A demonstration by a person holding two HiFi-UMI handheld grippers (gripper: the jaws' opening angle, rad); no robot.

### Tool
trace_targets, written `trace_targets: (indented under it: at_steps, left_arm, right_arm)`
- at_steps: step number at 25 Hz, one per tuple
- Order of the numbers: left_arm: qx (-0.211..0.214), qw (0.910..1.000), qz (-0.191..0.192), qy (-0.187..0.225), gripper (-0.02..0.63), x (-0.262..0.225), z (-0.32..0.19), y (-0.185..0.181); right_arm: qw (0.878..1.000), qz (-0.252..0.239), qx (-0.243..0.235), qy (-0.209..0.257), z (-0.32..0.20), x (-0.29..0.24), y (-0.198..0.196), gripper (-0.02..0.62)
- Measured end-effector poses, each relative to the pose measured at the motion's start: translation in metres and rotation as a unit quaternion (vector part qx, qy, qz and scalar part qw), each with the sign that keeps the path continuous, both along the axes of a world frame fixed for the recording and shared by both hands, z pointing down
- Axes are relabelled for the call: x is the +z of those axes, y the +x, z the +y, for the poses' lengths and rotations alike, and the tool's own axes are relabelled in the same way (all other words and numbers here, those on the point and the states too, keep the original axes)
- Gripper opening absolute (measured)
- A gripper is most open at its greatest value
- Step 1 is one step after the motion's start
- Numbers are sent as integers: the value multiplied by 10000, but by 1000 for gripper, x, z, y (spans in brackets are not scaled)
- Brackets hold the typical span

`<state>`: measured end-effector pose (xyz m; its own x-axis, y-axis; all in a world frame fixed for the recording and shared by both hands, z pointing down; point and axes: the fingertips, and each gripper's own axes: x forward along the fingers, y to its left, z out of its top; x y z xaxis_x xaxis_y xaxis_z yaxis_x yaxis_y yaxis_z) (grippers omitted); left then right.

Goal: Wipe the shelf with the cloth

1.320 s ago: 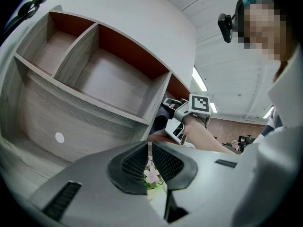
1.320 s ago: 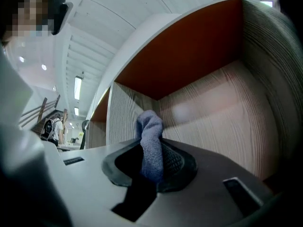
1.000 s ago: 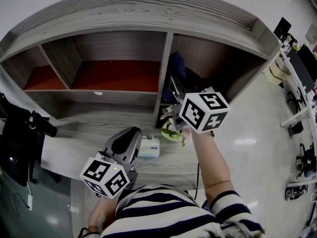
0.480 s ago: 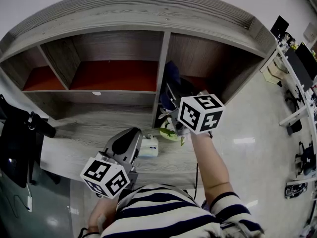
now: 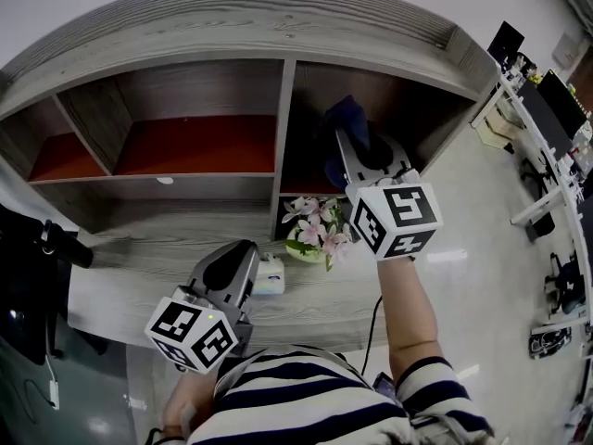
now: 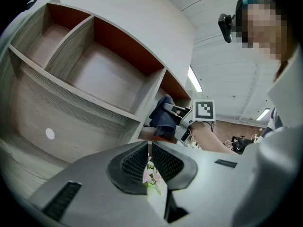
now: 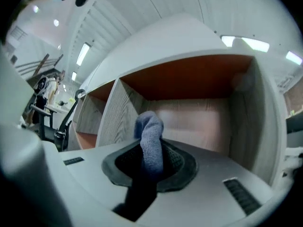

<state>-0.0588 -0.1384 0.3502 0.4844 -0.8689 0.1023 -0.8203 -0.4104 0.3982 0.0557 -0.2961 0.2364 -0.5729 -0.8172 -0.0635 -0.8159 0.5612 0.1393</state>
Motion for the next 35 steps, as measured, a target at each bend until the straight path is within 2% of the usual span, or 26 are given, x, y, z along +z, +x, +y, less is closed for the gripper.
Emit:
trace_targets:
  at_steps: [5,8,10,11,14,18,22,26,27,28,31,35]
  left_arm:
    - [132,9999,15,15,38,0,-4,7]
    - [207,9998,43,4,38,0,-6,12]
    - [256,9997,50,2,38,0,-6,14]
    - [273,9996,49,4,38,0,-7,15]
    - [295,9996,47,7,38,-1,-7,15]
    - [280,9996,42,-6,38,-1,-8,13]
    - [273,9996,36,-5,38,-1,-8,12]
    - [254,9997,25,1,38,-1,-8,10]
    - [245,9997,25,2,38,-1,-8,9]
    - [237,9997,25,0,38,-1,-8,8]
    - [244,9997,29,-14,38,0,-9,8]
    - [285,9996,18,-26,38,-1,-9,11]
  right_arm:
    - [9901,919,443,963,3,-27,24,81]
    - [9772,1419,770,1381,5,-40,36,81]
    - [9624,1789,1052,1751,7,-49,45,81]
    - [9510,2050,1203,1980,8,-54,49,81]
    - [9053,2905,1683,2604,7,-61,60,80]
    - [8510,3603,2143,3162,4,-59,70,81]
    - [7962,4174,2500,3597,4,-60,74,81]
    - [7206,4597,3107,4158,6,-71,82,81]
    - [7065,4668,3248,4213,6,-73,85,81]
    - [6973,4733,3364,4203,4,-74,89,81]
    - [6859,4973,3593,3912,-6,-70,101,81]
    - [6883,5187,3620,3552,-14,-56,108,81]
